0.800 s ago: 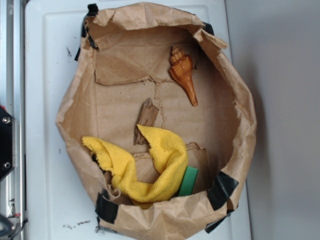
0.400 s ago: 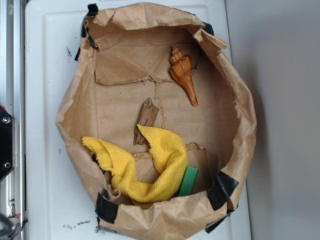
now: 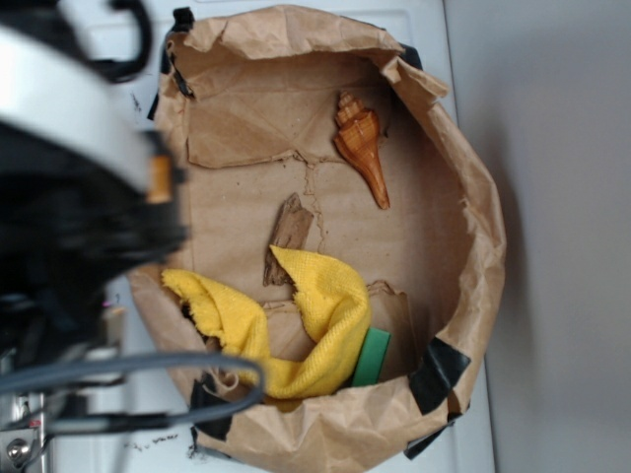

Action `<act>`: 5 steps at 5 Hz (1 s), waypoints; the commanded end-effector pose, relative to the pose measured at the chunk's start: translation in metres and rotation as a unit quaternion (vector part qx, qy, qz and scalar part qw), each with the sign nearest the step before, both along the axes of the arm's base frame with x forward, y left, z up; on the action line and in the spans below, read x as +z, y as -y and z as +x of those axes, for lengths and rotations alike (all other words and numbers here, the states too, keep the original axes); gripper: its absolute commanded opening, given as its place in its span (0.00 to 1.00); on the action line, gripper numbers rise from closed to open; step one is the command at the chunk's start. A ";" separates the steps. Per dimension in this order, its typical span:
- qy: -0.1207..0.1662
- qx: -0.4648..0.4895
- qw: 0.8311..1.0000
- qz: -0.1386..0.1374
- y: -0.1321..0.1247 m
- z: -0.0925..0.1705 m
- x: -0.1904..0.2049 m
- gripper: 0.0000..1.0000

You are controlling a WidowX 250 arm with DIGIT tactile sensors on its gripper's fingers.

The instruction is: Grab the shell.

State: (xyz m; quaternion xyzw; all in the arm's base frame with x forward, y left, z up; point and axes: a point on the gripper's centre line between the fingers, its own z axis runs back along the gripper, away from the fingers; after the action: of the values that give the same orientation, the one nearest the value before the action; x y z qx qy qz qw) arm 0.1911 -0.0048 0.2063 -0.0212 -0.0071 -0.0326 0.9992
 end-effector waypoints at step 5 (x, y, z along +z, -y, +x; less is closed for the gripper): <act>0.071 -0.256 0.962 0.055 -0.001 0.103 -0.033 1.00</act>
State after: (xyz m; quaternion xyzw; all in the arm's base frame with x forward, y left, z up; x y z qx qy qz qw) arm 0.2925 0.0080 0.1532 0.0301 -0.0414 -0.2803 0.9585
